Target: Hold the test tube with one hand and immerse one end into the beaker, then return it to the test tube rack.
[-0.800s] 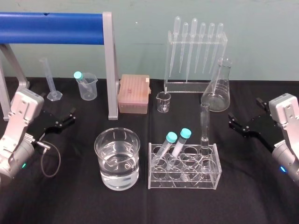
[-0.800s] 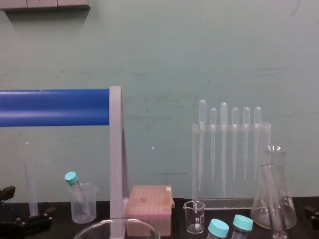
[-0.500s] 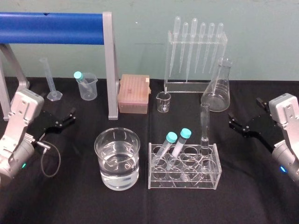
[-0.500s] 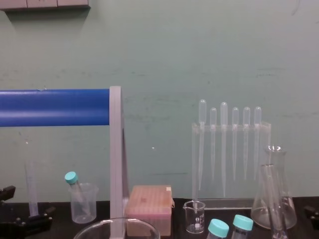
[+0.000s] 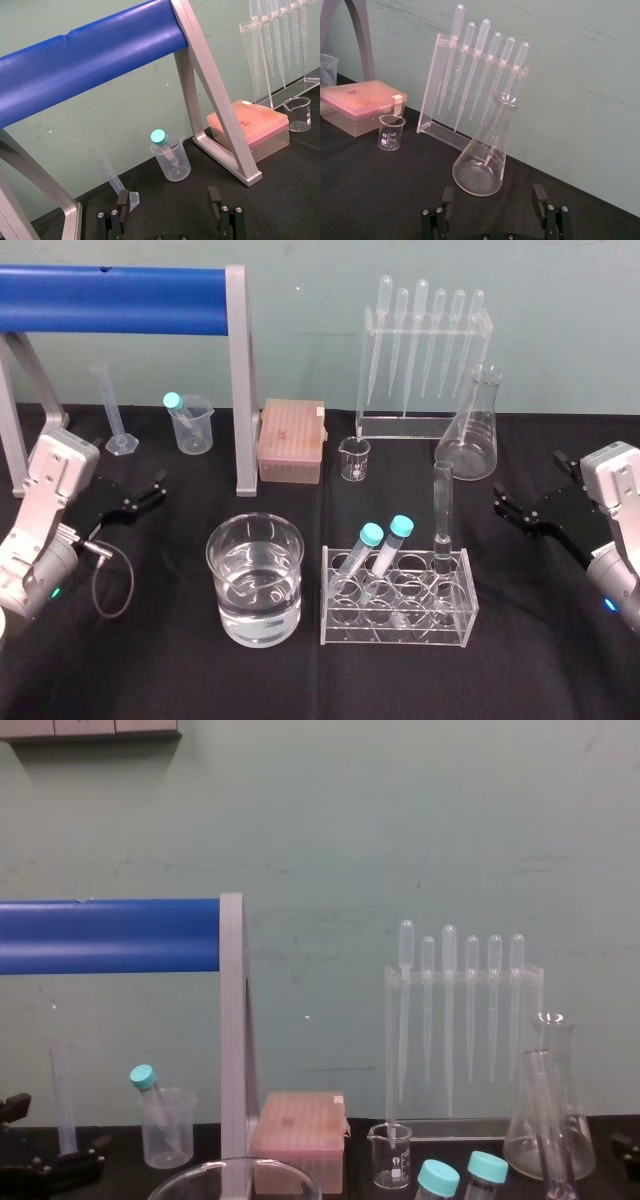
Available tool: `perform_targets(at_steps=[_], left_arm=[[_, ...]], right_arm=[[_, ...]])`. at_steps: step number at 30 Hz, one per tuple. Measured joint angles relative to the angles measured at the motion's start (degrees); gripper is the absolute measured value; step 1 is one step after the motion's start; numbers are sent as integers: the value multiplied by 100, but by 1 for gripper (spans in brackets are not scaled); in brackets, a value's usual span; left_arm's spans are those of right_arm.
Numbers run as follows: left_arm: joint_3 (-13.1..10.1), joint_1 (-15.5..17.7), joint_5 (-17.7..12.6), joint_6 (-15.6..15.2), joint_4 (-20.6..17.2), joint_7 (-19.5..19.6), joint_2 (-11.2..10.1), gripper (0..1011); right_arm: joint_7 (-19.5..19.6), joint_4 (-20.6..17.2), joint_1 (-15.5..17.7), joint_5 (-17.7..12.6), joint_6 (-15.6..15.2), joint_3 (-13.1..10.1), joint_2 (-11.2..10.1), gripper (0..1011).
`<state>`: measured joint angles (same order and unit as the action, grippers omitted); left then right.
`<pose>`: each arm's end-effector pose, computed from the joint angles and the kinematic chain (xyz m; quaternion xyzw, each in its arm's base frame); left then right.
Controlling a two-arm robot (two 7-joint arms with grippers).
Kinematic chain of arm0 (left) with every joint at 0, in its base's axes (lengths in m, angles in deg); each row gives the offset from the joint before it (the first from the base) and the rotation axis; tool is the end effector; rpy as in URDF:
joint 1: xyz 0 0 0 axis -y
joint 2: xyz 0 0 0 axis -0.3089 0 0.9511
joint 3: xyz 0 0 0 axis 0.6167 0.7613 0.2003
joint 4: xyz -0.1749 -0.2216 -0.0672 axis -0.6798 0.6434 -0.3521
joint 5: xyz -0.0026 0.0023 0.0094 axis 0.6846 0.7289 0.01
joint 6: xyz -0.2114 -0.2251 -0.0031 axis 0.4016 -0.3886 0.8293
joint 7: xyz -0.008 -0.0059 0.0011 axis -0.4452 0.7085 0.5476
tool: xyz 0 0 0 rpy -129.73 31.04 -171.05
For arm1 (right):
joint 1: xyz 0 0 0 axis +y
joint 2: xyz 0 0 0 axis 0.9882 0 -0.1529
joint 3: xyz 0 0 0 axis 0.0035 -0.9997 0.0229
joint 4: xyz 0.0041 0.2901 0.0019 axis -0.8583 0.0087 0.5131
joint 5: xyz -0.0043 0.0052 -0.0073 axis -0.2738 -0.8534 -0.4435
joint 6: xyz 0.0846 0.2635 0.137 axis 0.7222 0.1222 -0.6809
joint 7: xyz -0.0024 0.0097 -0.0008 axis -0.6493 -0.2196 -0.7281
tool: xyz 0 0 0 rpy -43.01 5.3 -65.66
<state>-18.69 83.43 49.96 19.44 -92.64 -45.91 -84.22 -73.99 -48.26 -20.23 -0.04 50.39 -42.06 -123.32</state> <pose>0.3580 0.0826 -0.3024 0.1416 -0.1324 0.5798 0.7913 0.3581 -0.0826 -0.3021 -0.1414 -0.1325 -0.5800 0.7912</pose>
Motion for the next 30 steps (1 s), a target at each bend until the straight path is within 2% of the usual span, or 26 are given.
perform_targets(at_steps=[30], left_arm=[[0, 0, 0, 0, 0, 0, 0, 1000]], right_arm=[[-4, 0, 2, 1, 3, -5, 1, 1000]])
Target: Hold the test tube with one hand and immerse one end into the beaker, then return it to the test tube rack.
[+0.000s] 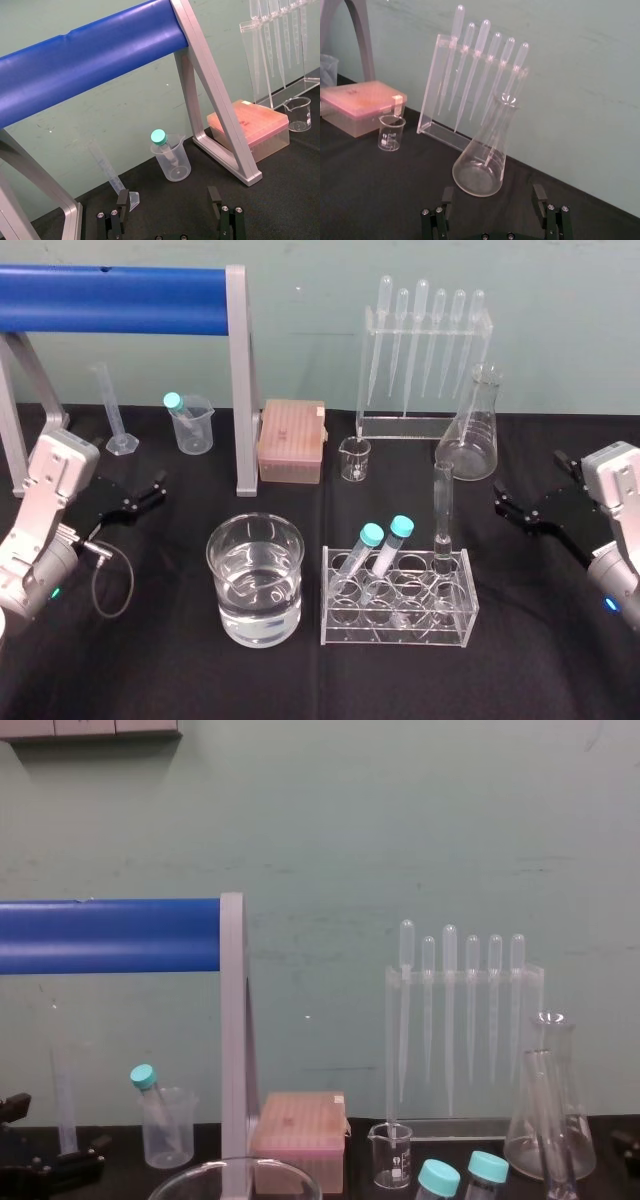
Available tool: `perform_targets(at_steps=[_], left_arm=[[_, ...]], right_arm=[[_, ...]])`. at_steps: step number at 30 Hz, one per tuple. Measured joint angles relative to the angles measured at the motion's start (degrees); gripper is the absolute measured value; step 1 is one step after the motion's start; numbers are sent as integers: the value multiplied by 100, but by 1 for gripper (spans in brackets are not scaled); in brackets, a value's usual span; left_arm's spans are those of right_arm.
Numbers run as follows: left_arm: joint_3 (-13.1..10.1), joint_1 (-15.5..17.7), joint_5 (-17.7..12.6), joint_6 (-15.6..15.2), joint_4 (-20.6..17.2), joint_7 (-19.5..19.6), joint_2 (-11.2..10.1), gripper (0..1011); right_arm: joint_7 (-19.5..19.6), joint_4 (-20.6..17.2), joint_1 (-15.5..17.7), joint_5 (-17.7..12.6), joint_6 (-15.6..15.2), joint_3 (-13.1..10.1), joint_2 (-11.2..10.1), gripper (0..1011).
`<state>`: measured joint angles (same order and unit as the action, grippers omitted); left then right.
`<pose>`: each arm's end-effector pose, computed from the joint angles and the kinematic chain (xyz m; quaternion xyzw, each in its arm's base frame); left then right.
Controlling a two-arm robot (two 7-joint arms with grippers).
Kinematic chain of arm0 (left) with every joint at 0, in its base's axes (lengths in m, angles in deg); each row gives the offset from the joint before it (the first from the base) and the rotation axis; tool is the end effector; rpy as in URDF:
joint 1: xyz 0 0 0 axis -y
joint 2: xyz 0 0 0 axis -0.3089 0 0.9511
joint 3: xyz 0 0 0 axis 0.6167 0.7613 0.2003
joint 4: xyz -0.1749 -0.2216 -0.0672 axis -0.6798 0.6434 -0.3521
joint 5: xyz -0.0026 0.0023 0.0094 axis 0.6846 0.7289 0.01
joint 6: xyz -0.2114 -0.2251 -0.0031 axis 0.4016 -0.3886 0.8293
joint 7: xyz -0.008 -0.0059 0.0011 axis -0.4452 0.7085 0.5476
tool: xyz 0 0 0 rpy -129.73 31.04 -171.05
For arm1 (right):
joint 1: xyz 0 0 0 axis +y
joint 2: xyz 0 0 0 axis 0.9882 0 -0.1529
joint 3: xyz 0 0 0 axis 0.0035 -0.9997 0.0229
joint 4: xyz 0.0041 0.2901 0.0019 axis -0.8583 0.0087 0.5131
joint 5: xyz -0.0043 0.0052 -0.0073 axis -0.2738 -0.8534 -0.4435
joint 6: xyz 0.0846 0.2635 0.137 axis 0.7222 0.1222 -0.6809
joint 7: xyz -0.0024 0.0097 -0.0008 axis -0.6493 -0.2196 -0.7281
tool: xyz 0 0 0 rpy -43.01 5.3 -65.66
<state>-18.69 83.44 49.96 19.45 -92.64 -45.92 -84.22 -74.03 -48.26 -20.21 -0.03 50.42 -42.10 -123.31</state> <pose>0.3581 0.0826 -0.3023 0.1414 -0.1325 0.5799 0.7913 0.3581 -0.0827 -0.3021 -0.1412 -0.1325 -0.5799 0.7913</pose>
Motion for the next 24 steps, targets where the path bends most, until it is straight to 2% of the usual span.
perform_targets(at_steps=[3, 6, 7, 10, 11, 13, 14, 15, 16, 20, 24], left_arm=[[0, 0, 0, 0, 0, 0, 0, 1000], [0, 0, 0, 0, 0, 0, 0, 1000], [0, 0, 0, 0, 0, 0, 0, 1000], [0, 0, 0, 0, 0, 0, 0, 1000], [0, 0, 0, 0, 0, 0, 0, 1000], [0, 0, 0, -1, 0, 0, 0, 1000], [0, 0, 0, 0, 0, 0, 0, 1000], [0, 0, 0, 0, 0, 0, 0, 1000], [0, 0, 0, 0, 0, 0, 0, 1000], [0, 0, 0, 0, 0, 0, 0, 1000], [0, 0, 0, 0, 0, 0, 0, 1000]], right_arm=[[-139, -88, 56, -110, 171, -121, -21, 1000], [-379, -226, 154, -412, 488, -335, -48, 1000], [-558, -324, 206, -641, 685, -462, -66, 1000], [-961, -474, 265, -1077, 983, -647, -104, 1000], [-1299, -567, 289, -1382, 1134, -736, -135, 1000], [-1687, -643, 301, -1709, 1255, -793, -169, 1000], [-2045, -698, 302, -2002, 1322, -823, -200, 1000], [-2264, -723, 300, -2148, 1350, -832, -217, 1000], [-2646, -763, 290, -2416, 1373, -838, -241, 1000], [-3455, -784, 201, -2857, 1304, -750, -258, 1000], [-3832, -725, 91, -2918, 1088, -595, -228, 1000]])
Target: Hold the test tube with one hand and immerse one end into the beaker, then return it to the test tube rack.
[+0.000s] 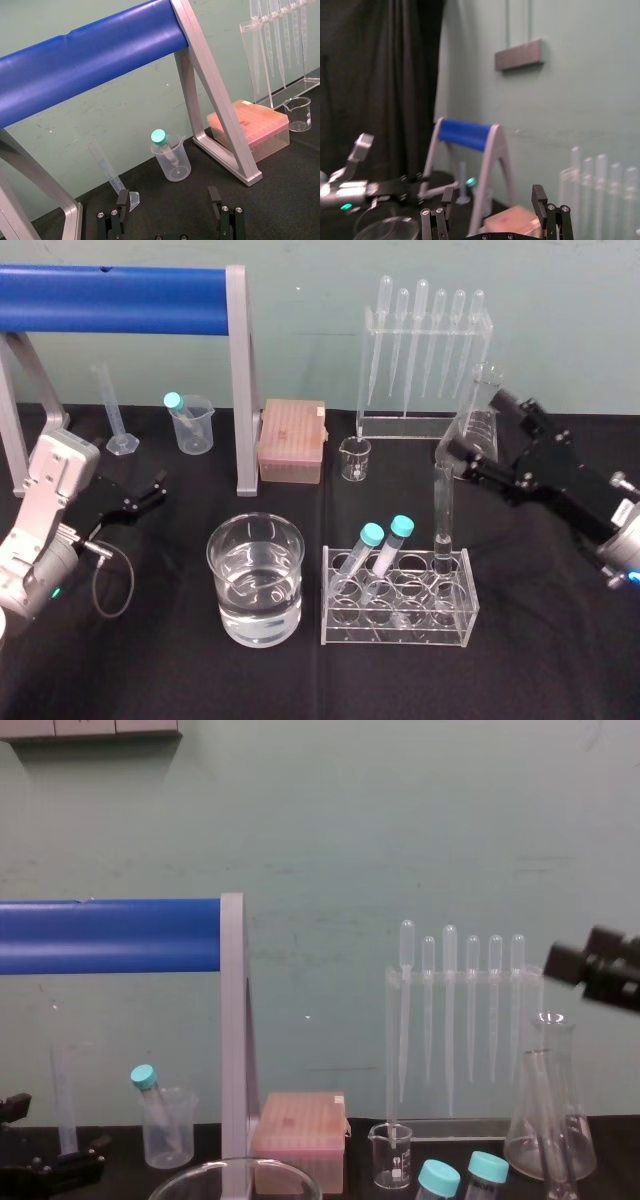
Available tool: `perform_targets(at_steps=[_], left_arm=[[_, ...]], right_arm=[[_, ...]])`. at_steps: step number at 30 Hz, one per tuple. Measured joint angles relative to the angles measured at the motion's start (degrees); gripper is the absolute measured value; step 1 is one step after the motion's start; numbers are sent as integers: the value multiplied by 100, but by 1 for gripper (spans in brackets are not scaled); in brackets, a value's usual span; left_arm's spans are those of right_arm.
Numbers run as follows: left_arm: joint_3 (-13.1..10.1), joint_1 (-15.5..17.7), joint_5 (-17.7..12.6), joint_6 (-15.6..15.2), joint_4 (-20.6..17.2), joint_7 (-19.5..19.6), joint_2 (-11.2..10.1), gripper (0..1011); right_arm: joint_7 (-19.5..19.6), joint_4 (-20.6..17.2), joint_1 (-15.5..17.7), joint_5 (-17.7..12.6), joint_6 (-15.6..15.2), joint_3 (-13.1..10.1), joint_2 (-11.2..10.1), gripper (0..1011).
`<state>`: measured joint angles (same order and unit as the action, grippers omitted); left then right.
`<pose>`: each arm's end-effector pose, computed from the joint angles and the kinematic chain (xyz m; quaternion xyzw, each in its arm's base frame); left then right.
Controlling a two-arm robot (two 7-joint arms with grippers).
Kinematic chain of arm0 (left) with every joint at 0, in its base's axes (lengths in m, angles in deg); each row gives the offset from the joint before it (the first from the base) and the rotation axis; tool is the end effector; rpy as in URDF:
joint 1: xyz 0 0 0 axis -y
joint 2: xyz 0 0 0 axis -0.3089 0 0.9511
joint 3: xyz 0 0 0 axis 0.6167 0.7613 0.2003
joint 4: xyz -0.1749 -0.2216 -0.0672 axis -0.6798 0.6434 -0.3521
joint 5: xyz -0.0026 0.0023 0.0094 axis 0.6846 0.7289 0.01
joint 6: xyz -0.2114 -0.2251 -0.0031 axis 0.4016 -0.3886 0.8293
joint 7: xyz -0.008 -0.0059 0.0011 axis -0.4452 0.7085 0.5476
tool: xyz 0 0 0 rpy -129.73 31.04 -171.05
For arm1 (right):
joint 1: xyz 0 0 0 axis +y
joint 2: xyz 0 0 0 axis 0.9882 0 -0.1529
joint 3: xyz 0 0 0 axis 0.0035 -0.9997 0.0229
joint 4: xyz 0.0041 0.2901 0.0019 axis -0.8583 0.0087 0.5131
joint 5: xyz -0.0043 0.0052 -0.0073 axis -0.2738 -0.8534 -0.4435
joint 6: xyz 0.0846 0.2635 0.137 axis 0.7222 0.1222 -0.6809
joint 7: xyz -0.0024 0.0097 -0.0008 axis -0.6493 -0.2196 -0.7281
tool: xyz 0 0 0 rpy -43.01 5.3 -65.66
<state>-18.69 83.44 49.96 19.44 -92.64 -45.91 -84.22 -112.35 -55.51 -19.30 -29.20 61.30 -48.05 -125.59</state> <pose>0.3581 0.0826 -0.3023 0.1415 -0.1324 0.5799 0.7913 0.3608 -0.0975 -0.2503 0.1106 -0.0795 -0.3360 0.9320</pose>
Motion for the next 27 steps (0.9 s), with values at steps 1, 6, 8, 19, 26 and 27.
perform_targets(at_steps=[1, 6, 8, 19, 26, 27], left_arm=[[0, 0, 0, 0, 0, 0, 0, 1000], [0, 0, 0, 0, 0, 0, 0, 1000], [0, 0, 0, 0, 0, 0, 0, 1000], [0, 0, 0, 0, 0, 0, 0, 1000], [0, 0, 0, 0, 0, 0, 0, 1000], [0, 0, 0, 0, 0, 0, 0, 1000]], right_arm=[[-44, 21, -25, 4, -52, 37, 11, 1000], [-155, 185, -135, 153, -376, 218, 98, 1000], [-153, 231, -153, 201, -453, 244, 126, 1000], [-54, 576, -247, 418, -818, 285, 374, 1000], [-61, 766, -310, 525, -992, 288, 494, 1000], [-61, 766, -310, 525, -992, 288, 494, 1000]])
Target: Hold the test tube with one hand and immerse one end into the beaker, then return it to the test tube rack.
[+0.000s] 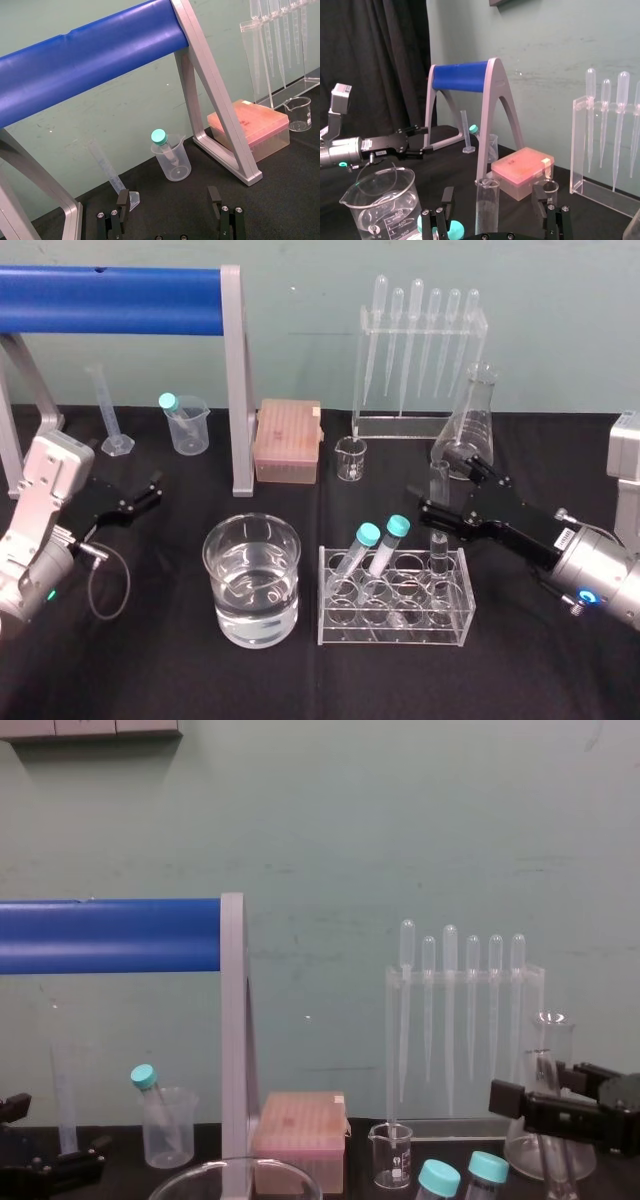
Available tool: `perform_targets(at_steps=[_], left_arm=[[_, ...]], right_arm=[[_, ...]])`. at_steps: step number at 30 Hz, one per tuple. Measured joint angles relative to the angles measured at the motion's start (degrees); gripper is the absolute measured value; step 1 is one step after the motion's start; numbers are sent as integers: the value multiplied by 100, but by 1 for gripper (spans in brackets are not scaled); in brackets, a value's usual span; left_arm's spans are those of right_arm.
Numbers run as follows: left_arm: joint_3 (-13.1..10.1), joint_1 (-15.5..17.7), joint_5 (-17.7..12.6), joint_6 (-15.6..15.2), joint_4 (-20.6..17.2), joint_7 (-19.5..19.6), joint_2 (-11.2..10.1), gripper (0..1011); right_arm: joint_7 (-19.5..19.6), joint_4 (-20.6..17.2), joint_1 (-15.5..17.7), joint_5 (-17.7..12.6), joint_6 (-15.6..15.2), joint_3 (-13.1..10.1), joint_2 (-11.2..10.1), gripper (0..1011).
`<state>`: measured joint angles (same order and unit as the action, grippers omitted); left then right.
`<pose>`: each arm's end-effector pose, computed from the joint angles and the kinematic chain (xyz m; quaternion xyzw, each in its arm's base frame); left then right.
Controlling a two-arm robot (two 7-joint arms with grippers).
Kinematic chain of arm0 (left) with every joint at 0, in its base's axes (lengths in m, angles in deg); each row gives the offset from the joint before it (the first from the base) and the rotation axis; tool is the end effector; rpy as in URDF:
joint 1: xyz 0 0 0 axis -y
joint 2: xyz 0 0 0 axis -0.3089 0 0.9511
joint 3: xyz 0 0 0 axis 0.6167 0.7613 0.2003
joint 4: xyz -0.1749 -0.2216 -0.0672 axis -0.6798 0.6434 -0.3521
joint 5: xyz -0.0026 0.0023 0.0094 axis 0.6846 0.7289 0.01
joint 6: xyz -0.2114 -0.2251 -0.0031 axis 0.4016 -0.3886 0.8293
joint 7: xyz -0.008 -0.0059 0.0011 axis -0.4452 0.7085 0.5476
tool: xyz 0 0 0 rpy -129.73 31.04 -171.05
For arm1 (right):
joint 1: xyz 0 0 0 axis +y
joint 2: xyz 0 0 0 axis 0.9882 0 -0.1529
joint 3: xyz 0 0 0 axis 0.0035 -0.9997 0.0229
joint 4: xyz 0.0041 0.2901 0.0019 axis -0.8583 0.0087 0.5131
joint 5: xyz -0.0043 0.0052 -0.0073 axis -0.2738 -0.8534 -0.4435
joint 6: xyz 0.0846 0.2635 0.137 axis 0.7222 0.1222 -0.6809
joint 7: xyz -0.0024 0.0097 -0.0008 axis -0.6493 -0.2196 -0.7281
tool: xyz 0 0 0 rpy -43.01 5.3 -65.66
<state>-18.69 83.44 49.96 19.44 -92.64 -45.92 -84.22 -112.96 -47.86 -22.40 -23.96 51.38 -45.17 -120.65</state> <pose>0.3581 0.0826 -0.3023 0.1415 -0.1324 0.5799 0.7913 0.3753 -0.0808 -0.2833 0.0324 0.0098 -0.3367 0.9410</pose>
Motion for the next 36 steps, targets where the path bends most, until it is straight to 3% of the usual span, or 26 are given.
perform_targets(at_steps=[30, 36], left_arm=[[0, 0, 0, 0, 0, 0, 0, 1000], [0, 0, 0, 0, 0, 0, 0, 1000]], right_arm=[[-48, 56, -3, 95, -116, -35, 55, 1000], [-47, 56, -3, 94, -114, -34, 55, 907]])
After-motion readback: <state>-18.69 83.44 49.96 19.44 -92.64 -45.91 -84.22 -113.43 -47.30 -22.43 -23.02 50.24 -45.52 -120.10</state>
